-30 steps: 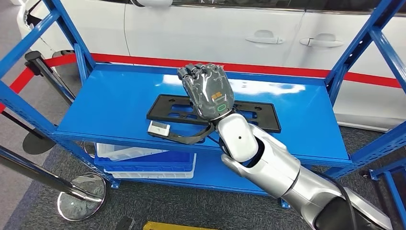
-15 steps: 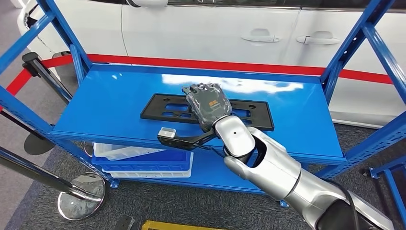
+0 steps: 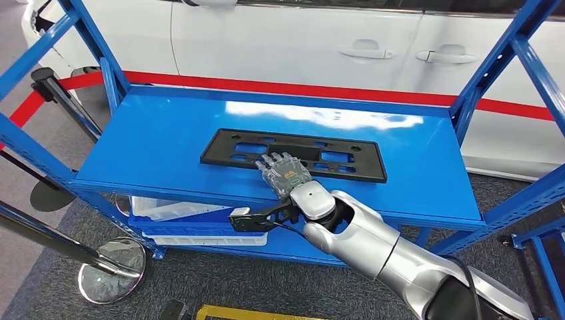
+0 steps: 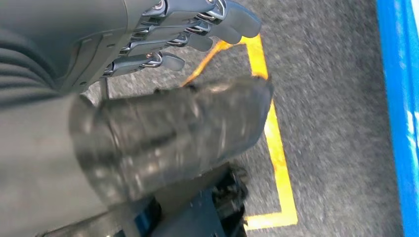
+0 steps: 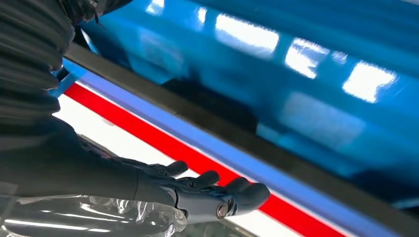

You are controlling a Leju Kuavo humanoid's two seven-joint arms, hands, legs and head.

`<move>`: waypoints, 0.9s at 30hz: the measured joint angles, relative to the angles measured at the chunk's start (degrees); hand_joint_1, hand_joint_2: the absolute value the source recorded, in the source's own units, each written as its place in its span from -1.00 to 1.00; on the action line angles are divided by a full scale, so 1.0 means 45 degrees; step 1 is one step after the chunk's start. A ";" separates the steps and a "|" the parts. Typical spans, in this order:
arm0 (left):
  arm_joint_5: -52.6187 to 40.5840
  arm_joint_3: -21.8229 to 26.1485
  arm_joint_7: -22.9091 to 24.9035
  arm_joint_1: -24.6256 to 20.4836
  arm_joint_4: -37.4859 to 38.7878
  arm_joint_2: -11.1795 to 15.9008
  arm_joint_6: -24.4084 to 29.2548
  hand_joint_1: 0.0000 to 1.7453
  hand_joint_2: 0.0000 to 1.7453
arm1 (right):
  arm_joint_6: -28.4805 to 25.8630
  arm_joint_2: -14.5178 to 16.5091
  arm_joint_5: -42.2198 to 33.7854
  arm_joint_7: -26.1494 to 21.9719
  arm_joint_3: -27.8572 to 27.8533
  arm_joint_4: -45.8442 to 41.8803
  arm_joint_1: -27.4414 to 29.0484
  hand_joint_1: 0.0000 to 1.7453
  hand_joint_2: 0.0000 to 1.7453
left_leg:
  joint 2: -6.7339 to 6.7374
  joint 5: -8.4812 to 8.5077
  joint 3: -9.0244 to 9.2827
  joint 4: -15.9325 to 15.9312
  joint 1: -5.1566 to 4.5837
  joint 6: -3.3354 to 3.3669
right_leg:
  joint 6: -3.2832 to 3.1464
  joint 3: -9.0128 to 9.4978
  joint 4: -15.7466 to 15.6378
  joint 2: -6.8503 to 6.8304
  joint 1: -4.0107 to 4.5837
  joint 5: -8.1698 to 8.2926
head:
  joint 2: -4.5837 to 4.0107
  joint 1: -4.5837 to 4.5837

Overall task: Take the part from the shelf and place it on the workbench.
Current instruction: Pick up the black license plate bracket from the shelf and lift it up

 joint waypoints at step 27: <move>-0.0495 -0.0192 0.0395 -0.0033 0.0000 0.0017 0.0013 -1.00 -1.00 | -0.4251 0.0683 0.0781 0.0294 0.0352 0.2918 0.0039 -1.00 1.00 | -0.0013 -0.0202 0.0043 0.0217 -0.0005 -0.0244 | -0.0118 -0.0002 -0.0132 0.0028 -0.0047 0.0251 | 0.0000 -0.0056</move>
